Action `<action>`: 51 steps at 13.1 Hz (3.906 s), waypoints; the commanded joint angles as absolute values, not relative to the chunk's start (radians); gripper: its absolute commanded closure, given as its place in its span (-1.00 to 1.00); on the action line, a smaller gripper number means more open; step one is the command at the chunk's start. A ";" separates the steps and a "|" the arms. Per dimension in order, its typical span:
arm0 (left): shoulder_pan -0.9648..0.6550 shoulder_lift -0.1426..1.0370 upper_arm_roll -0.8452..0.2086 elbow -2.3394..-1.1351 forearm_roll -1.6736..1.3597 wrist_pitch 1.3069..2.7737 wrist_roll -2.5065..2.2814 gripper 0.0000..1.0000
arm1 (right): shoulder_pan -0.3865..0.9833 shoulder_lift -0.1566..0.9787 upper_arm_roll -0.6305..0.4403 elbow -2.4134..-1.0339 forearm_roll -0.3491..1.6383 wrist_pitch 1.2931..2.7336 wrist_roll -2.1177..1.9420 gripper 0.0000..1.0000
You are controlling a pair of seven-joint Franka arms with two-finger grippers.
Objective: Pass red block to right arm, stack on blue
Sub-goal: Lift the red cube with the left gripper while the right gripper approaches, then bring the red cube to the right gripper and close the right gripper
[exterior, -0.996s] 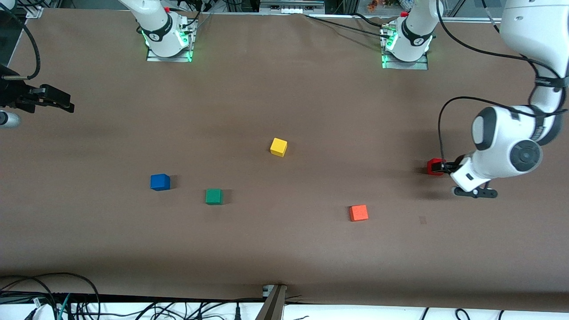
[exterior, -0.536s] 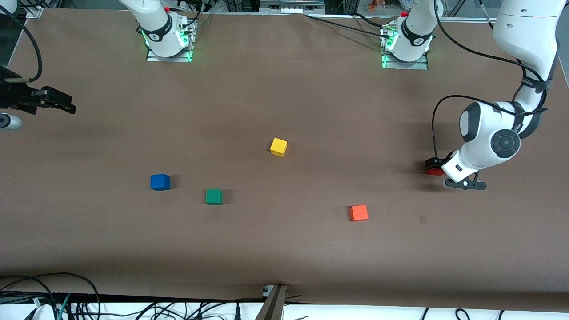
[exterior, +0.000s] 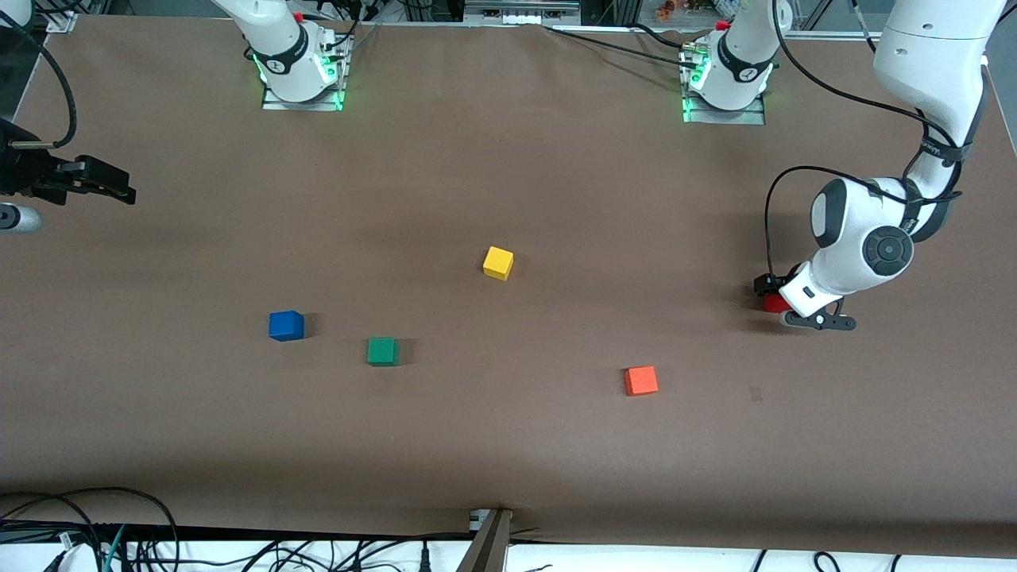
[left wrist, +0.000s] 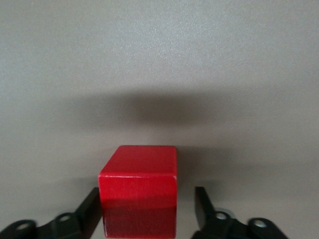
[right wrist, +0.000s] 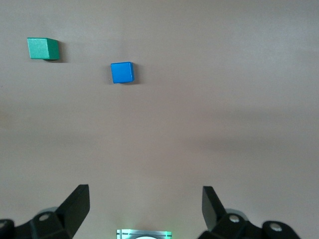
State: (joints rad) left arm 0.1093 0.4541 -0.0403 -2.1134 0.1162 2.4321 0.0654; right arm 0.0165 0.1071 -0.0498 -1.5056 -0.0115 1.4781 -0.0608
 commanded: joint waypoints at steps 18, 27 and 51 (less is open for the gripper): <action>0.120 0.396 -0.314 -1.626 -0.286 1.864 0.314 1.00 | 0.026 0.322 -0.032 -1.485 0.467 1.460 -0.080 -1.00; 0.049 0.465 -0.319 -1.634 -0.871 1.921 0.991 0.94 | 0.092 0.566 -0.032 -1.494 1.153 1.468 -0.121 -1.00; -0.290 0.703 -0.344 -1.505 -1.745 2.273 1.899 1.00 | 0.377 0.623 -0.032 -1.577 1.603 1.816 -0.152 -0.54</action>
State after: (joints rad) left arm -0.2470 0.6850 -0.3470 -1.5462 -1.6828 2.2302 1.8764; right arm 0.3679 0.6374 -0.0297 -1.5569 1.5767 1.7990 -0.1289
